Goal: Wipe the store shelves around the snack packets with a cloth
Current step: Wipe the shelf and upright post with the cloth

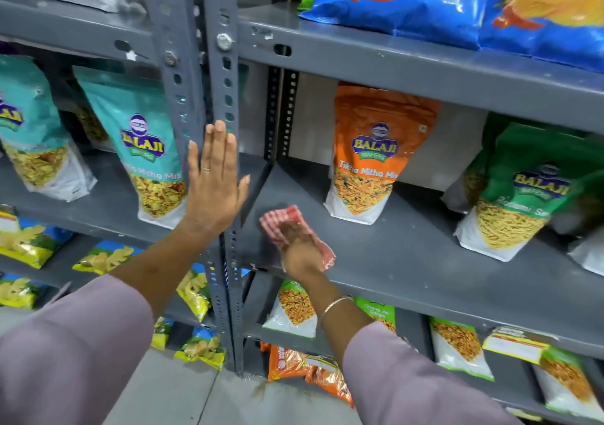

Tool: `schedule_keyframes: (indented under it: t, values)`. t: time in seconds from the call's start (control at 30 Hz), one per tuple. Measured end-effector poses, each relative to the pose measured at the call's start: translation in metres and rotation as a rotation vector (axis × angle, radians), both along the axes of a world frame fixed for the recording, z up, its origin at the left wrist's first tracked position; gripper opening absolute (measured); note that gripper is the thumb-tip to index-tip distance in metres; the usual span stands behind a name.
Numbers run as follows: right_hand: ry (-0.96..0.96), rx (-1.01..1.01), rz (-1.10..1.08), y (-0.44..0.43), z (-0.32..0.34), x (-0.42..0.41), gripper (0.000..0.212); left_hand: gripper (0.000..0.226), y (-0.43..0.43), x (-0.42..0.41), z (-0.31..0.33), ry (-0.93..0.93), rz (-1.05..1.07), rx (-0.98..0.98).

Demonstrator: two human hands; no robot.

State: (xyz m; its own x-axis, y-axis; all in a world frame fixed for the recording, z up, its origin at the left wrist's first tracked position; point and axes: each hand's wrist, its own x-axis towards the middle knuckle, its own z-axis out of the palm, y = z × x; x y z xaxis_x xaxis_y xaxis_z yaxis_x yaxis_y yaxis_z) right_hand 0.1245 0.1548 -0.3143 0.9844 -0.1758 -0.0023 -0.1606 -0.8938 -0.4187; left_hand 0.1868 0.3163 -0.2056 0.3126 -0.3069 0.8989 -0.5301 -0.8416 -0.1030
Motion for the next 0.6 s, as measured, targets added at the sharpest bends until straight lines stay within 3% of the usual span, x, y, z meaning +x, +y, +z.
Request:
schedule_keyframes:
  t: [0.17,0.23,0.3,0.4,0.5,0.6]
  values:
    - [0.082,-0.099,-0.465,-0.091,-0.014,-0.049,0.066,0.069,0.001,-0.002,0.002,-0.016,0.017,-0.003]
    - [0.076,-0.010,-0.696,-0.106,-0.001,-0.063,0.064,0.068,0.001,-0.003,0.003,-0.016,0.029,-0.004]
    - [0.044,0.060,-0.772,-0.092,0.014,-0.069,0.068,0.068,0.001,-0.004,0.005,-0.007,0.025,-0.010]
    - [-0.063,0.067,-0.545,-0.041,0.018,-0.051,0.058,0.068,-0.002,-0.008,0.004,0.028,0.020,-0.053]
    - [0.036,-0.040,-0.129,0.013,0.007,-0.029,0.056,0.069,-0.012,-0.018,0.002,0.088,0.045,-0.125]
    - [0.049,-0.111,0.112,0.012,0.013,-0.034,0.051,0.072,-0.017,-0.027,0.003,0.140,0.077,-0.153]
